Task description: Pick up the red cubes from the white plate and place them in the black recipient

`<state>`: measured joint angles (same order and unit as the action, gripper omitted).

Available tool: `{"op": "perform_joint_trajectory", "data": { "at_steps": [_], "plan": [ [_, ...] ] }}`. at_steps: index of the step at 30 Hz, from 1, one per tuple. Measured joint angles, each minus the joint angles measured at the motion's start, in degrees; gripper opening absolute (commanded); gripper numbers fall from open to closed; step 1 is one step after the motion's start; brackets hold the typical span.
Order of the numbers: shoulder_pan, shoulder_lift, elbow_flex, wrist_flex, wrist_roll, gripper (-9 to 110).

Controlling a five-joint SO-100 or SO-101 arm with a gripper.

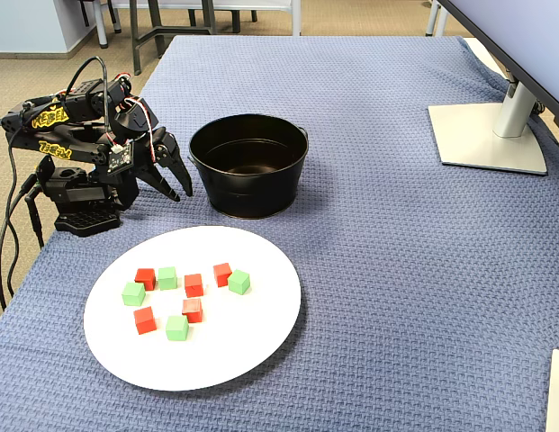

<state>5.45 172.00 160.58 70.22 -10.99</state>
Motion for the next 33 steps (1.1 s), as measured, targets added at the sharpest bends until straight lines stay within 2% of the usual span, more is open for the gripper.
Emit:
{"op": "perform_joint_trajectory", "data": {
  "at_steps": [5,23,28,33],
  "plan": [
    [3.9,-1.8,-2.4,-0.6,-1.8,0],
    [6.2,-3.2,-3.5,-1.1,-3.0,0],
    [9.6,-7.2,-8.3,-1.5,-3.0,4],
    [9.8,-8.4,-13.8,5.2,-5.9,9]
  ]
}}
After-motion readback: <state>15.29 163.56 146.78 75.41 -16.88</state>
